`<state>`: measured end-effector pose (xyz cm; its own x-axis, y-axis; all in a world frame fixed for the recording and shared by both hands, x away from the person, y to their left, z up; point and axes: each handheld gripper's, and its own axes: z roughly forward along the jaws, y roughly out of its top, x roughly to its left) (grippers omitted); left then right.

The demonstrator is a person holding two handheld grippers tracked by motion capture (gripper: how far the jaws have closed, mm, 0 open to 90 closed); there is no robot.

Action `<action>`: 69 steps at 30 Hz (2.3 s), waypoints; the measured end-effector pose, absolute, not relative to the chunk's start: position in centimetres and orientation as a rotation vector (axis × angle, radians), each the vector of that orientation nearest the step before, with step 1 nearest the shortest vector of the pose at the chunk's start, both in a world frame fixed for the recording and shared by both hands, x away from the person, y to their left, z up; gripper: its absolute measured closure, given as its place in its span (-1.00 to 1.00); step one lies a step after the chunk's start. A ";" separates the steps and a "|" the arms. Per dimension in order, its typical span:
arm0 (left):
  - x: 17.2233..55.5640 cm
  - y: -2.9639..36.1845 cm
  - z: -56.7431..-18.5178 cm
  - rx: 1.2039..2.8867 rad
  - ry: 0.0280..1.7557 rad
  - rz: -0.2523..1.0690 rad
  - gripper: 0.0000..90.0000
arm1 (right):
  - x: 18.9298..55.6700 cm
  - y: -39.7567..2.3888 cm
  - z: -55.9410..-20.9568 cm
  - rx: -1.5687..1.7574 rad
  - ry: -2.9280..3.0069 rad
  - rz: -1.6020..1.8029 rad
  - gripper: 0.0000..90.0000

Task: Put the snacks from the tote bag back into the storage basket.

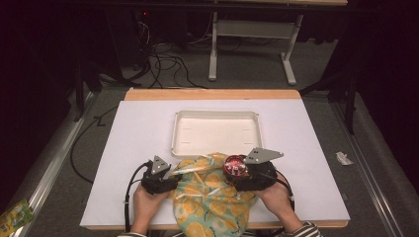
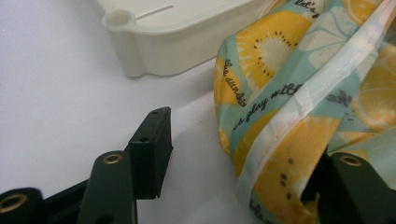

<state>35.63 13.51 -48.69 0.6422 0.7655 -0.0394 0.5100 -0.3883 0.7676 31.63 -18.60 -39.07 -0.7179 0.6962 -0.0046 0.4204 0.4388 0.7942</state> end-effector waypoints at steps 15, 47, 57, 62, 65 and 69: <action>35.6 13.7 -48.7 2.061 0.979 0.394 -0.05 | 31.9 -20.1 -37.3 0.970 2.332 1.178 -0.42; 35.6 14.0 -48.6 2.039 0.966 0.370 -0.10 | 35.3 -21.1 -34.7 1.027 2.265 1.175 -0.42; 35.6 14.0 -48.6 2.039 0.970 0.375 -0.10 | 37.9 -21.2 -34.7 1.061 2.272 1.148 -0.42; 35.6 14.0 -48.6 2.035 0.967 0.369 -0.10 | 39.1 -21.3 -35.4 1.093 2.283 1.128 -0.42; 35.6 14.0 -48.6 2.034 0.965 0.367 -0.10 | 40.0 -21.6 -35.6 1.117 2.278 1.126 -0.42; 35.6 14.0 -48.6 2.032 0.968 0.367 -0.10 | 40.7 -21.8 -35.6 1.139 2.262 1.109 -0.42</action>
<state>35.60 14.00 -48.61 0.6594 0.7470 -0.0847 0.5028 -0.3544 0.7884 40.71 -21.81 -35.59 -0.6024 0.7980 0.0184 0.5031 0.3617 0.7849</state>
